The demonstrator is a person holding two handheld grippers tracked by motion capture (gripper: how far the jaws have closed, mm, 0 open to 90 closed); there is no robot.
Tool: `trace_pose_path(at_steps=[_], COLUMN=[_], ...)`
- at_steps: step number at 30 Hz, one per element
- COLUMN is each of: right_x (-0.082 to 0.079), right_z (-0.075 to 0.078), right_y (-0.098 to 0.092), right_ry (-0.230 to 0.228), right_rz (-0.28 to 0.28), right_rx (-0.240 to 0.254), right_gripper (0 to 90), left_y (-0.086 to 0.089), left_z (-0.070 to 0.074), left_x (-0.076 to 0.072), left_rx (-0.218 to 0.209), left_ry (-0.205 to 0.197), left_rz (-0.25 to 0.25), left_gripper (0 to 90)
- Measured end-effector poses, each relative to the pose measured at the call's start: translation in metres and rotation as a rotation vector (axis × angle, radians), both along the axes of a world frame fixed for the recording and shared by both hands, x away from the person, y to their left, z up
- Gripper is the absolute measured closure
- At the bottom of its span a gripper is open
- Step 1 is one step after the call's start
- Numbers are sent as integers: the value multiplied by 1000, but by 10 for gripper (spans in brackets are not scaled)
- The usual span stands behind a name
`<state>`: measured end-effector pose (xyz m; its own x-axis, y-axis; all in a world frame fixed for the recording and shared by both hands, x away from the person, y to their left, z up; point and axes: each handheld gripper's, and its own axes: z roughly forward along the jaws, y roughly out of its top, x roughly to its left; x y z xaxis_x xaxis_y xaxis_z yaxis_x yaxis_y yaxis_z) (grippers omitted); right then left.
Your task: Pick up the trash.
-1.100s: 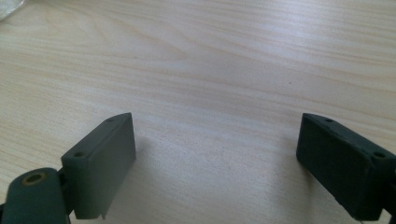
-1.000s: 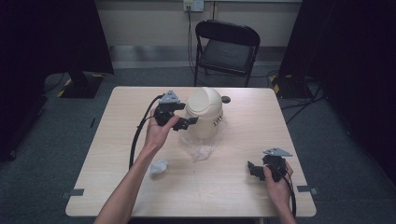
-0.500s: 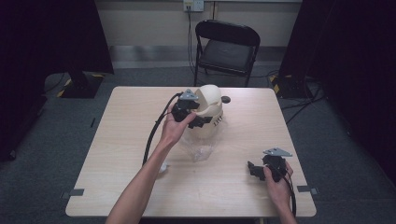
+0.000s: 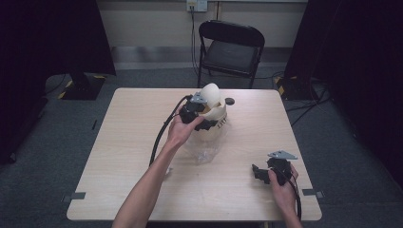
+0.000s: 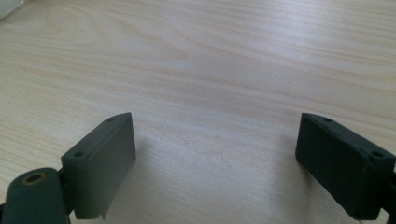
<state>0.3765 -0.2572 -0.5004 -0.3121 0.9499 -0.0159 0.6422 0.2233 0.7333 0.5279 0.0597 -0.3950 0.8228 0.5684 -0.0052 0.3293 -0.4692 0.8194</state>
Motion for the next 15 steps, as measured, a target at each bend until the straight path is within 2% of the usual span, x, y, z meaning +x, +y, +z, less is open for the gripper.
trace_pose_path(at_steps=[5,9,11,15], right_x=[0,0,0,0], right_z=[0,0,0,0], right_y=[0,0,0,0], right_ry=[0,0,0,0], right_rz=[1,1,0,1], right_rx=[0,0,0,0], right_gripper=[113,113,113,113], left_y=[-4,-2,0,10], left_z=[-2,-3,-1,6], left_x=[4,5,4,-1], left_rx=[12,-20,-1,-45], left_ry=[12,26,9,-6], left_rz=[4,-1,0,16], left_gripper=[177,183,186,186])
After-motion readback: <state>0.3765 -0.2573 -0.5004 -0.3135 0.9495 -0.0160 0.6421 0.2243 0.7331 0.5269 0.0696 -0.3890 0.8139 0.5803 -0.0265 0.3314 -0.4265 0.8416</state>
